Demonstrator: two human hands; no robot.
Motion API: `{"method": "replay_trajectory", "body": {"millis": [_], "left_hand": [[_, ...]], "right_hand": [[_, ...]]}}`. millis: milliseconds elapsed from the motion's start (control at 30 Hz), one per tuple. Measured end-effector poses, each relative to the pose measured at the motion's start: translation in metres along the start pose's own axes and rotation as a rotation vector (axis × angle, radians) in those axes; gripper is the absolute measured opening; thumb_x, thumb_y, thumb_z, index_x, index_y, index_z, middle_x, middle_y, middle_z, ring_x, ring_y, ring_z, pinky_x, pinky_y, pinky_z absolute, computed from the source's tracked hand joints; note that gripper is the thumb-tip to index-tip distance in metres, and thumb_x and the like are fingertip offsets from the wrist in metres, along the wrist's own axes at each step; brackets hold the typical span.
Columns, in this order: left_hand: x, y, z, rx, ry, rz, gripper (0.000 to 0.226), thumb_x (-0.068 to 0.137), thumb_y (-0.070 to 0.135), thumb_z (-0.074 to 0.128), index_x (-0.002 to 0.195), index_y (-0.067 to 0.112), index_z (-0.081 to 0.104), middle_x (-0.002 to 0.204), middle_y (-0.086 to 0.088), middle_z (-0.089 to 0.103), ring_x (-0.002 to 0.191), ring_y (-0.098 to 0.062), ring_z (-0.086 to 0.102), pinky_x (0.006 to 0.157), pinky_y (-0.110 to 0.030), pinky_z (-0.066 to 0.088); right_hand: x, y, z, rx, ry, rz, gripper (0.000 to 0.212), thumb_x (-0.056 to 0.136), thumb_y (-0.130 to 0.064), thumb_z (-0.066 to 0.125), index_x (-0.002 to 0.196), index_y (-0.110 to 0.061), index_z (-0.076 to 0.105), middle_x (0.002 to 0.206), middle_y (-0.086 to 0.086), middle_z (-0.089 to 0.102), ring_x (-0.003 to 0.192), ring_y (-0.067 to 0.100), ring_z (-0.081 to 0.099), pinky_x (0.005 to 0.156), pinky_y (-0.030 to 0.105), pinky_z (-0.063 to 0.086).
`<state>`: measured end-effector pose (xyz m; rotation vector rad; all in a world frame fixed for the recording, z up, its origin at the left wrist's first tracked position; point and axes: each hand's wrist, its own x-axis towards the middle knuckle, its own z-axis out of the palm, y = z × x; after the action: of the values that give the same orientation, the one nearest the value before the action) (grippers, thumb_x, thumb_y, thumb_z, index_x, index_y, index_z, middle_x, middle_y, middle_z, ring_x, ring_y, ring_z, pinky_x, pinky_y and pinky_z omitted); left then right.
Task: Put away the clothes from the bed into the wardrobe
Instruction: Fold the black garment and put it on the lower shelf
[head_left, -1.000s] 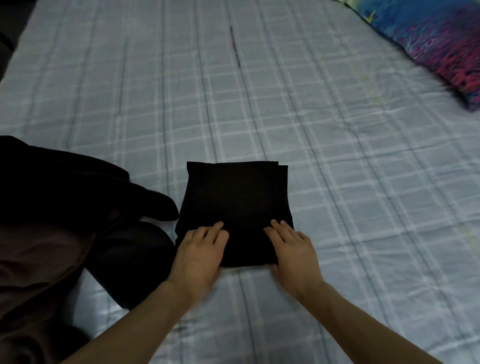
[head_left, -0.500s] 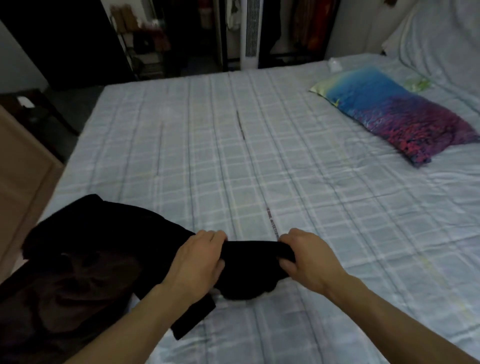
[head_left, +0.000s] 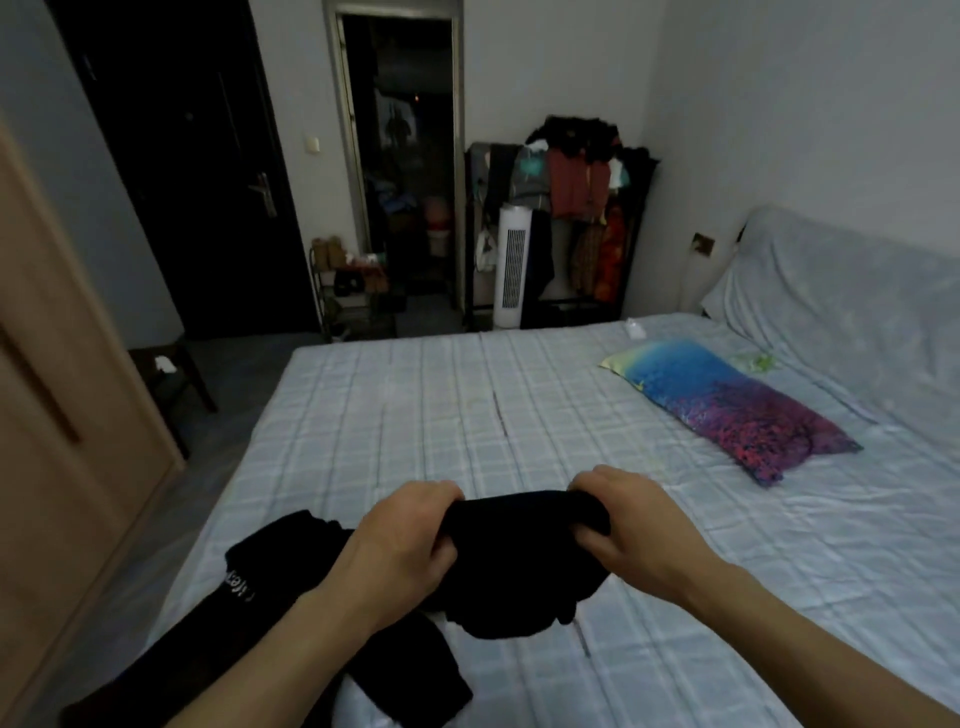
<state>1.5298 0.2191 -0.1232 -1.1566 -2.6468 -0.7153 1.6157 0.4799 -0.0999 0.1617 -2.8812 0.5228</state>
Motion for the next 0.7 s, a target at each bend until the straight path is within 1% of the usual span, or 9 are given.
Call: {"method": "replay_trajectory", "body": {"millis": [100,200,267,367,467,533,567,633,700], "left_hand": [[-0.014,0.017,-0.049,0.038,0.096,0.025,0.022,0.081,0.018,0.06,0.102,0.024,0.058,0.093,0.009,0.059,0.086,-0.01,0.055,0.076,-0.029,0.049],[-0.033,0.032,-0.092,0.051,0.177,0.021,0.022,0.081,0.015,0.064,0.099,0.026,0.058,0.089,0.015,0.056,0.083,-0.005,0.053,0.072,-0.019,0.044],[-0.045,0.043,-0.113,0.066,0.206,0.018,0.021,0.081,0.015,0.064,0.097,0.027,0.057,0.087,0.016,0.056,0.081,-0.003,0.052,0.071,-0.016,0.041],[-0.06,0.058,-0.137,0.076,0.229,0.0,0.02,0.081,0.016,0.062,0.095,0.029,0.057,0.085,0.017,0.057,0.08,-0.002,0.055,0.071,-0.019,0.044],[-0.073,0.078,-0.154,0.087,0.229,-0.006,0.019,0.078,0.021,0.055,0.095,0.029,0.058,0.084,0.017,0.057,0.079,0.0,0.055,0.071,-0.02,0.043],[-0.084,0.093,-0.159,0.114,0.229,-0.011,0.02,0.077,0.024,0.053,0.096,0.028,0.058,0.085,0.017,0.057,0.079,0.001,0.054,0.072,-0.019,0.042],[-0.092,0.101,-0.16,0.126,0.237,-0.025,0.02,0.078,0.023,0.053,0.096,0.026,0.058,0.086,0.016,0.057,0.08,0.0,0.054,0.072,-0.022,0.044],[-0.112,0.115,-0.159,0.155,0.257,-0.088,0.02,0.079,0.02,0.055,0.098,0.024,0.058,0.088,0.012,0.058,0.082,-0.006,0.056,0.075,-0.03,0.048],[-0.137,0.126,-0.162,0.186,0.272,-0.17,0.021,0.08,0.02,0.055,0.1,0.023,0.059,0.09,0.009,0.06,0.084,-0.009,0.058,0.076,-0.033,0.049]], "right_hand": [[-0.001,-0.037,-0.039,-0.005,0.064,-0.047,0.031,0.076,-0.046,0.047,0.095,-0.026,0.062,0.087,-0.005,0.059,0.08,0.019,0.061,0.072,0.039,0.05],[-0.001,-0.068,-0.071,-0.007,0.085,-0.097,0.017,0.081,-0.035,0.062,0.095,-0.026,0.063,0.088,-0.007,0.058,0.081,0.015,0.059,0.073,0.038,0.051],[-0.003,-0.084,-0.087,-0.007,0.087,-0.155,0.011,0.083,-0.031,0.065,0.093,-0.026,0.063,0.087,-0.008,0.057,0.079,0.013,0.058,0.072,0.038,0.051],[-0.008,-0.099,-0.105,0.009,0.103,-0.219,0.008,0.084,-0.033,0.064,0.09,-0.028,0.062,0.085,-0.012,0.054,0.078,0.009,0.056,0.071,0.033,0.051],[-0.015,-0.105,-0.118,0.034,0.127,-0.266,0.007,0.085,-0.03,0.068,0.09,-0.026,0.064,0.084,-0.013,0.055,0.077,0.006,0.056,0.071,0.027,0.049],[-0.019,-0.107,-0.125,0.046,0.12,-0.301,0.007,0.085,-0.027,0.07,0.091,-0.024,0.066,0.085,-0.012,0.057,0.078,0.005,0.056,0.072,0.026,0.049],[-0.02,-0.108,-0.127,0.05,0.109,-0.327,0.008,0.086,-0.027,0.071,0.092,-0.024,0.066,0.086,-0.012,0.057,0.079,0.005,0.057,0.073,0.026,0.05],[-0.02,-0.114,-0.127,0.07,0.079,-0.389,0.01,0.086,-0.027,0.072,0.095,-0.025,0.067,0.087,-0.013,0.058,0.08,0.004,0.057,0.074,0.026,0.051],[-0.018,-0.125,-0.122,0.106,0.049,-0.459,0.011,0.086,-0.027,0.072,0.096,-0.026,0.068,0.088,-0.015,0.058,0.081,0.003,0.058,0.074,0.025,0.052]]}}
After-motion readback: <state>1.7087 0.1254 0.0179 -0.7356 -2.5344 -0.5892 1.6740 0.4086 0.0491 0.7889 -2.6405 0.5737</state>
